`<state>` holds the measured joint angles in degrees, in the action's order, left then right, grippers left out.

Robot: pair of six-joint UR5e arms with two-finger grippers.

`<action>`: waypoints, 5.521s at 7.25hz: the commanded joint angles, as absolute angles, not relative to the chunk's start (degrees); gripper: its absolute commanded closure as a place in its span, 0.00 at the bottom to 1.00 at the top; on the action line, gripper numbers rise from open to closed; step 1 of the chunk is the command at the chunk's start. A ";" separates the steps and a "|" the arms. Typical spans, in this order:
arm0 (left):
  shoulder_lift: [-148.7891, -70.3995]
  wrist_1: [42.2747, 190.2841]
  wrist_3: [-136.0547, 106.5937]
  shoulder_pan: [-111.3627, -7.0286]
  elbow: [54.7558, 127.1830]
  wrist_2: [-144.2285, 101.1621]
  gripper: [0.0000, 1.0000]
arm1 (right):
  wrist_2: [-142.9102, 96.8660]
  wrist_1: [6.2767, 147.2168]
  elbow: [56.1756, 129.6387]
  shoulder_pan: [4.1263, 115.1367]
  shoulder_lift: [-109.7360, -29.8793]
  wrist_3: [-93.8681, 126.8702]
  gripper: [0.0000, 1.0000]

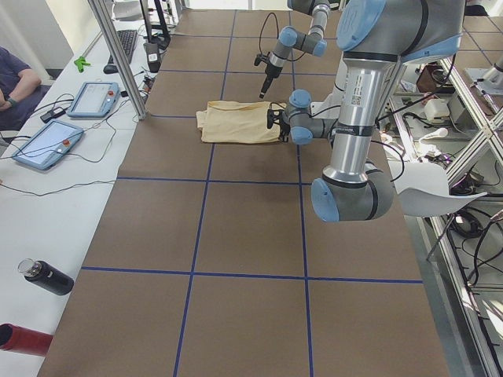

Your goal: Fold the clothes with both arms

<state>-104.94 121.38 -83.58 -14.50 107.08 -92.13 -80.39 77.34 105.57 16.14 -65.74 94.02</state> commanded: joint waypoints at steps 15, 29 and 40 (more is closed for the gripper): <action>-100.66 117.80 -84.72 -11.27 120.09 -92.37 1.00 | -72.00 78.74 117.54 7.15 -73.79 98.00 1.00; -125.33 107.09 -65.92 -33.74 89.23 -94.92 0.30 | -76.73 80.47 90.56 24.87 -53.61 89.91 0.36; -118.48 107.75 -44.65 -42.89 96.15 -103.97 0.00 | -80.60 92.81 93.43 18.10 -46.50 93.52 0.70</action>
